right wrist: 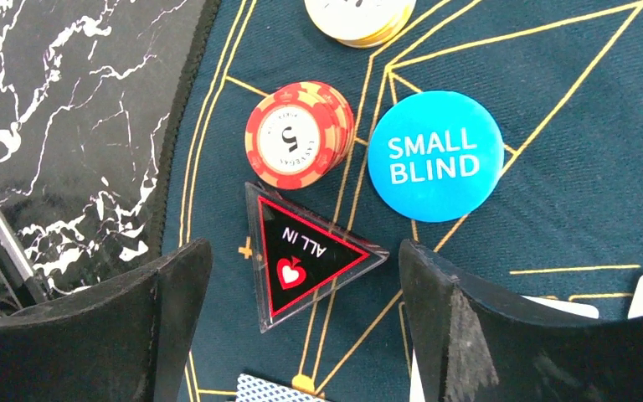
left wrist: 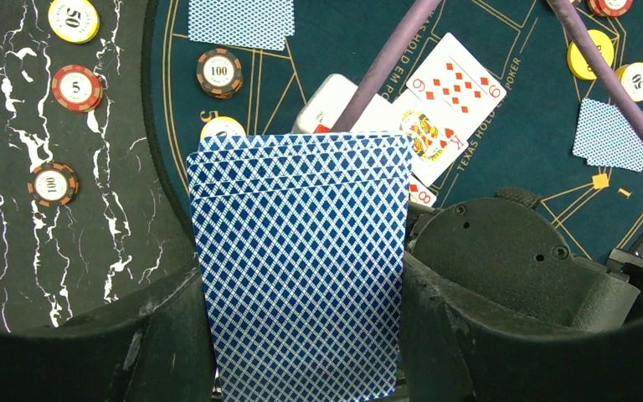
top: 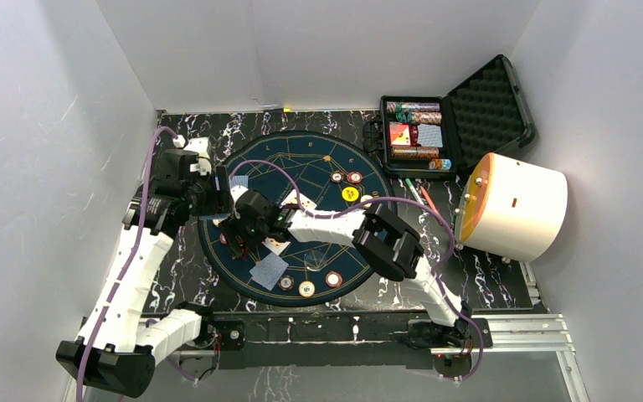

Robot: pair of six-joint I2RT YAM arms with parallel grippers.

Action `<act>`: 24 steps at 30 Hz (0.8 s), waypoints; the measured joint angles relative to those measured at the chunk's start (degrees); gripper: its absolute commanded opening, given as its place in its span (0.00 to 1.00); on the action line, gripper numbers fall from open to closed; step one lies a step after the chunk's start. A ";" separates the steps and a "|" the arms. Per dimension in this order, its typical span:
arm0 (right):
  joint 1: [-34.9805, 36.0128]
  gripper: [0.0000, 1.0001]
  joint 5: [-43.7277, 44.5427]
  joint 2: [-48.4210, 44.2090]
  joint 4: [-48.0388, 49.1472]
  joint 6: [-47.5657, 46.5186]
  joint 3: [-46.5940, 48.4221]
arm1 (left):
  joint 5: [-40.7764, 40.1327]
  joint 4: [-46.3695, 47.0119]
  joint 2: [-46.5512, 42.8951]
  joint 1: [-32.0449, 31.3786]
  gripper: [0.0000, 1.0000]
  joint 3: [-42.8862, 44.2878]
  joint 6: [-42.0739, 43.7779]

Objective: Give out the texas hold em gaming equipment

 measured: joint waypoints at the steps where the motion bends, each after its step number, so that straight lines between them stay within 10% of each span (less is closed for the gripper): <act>1: -0.04 0.92 -0.50 -0.04 -0.57 -0.17 0.26 | 0.07 0.00 0.00 0.00 0.00 0.00 0.00; 9: -5.03 0.98 -8.52 -8.00 -8.11 0.31 -0.11 | 1.55 0.02 0.11 0.02 0.00 0.00 0.48; 14: -12.22 0.98 -12.22 -23.80 -7.82 -0.31 -13.79 | 16.17 8.94 1.62 -2.69 0.00 1.11 -0.94; 24: -33.75 0.97 -16.70 -36.50 -5.68 -0.22 -22.53 | 11.85 3.63 12.74 0.20 0.00 -3.96 3.80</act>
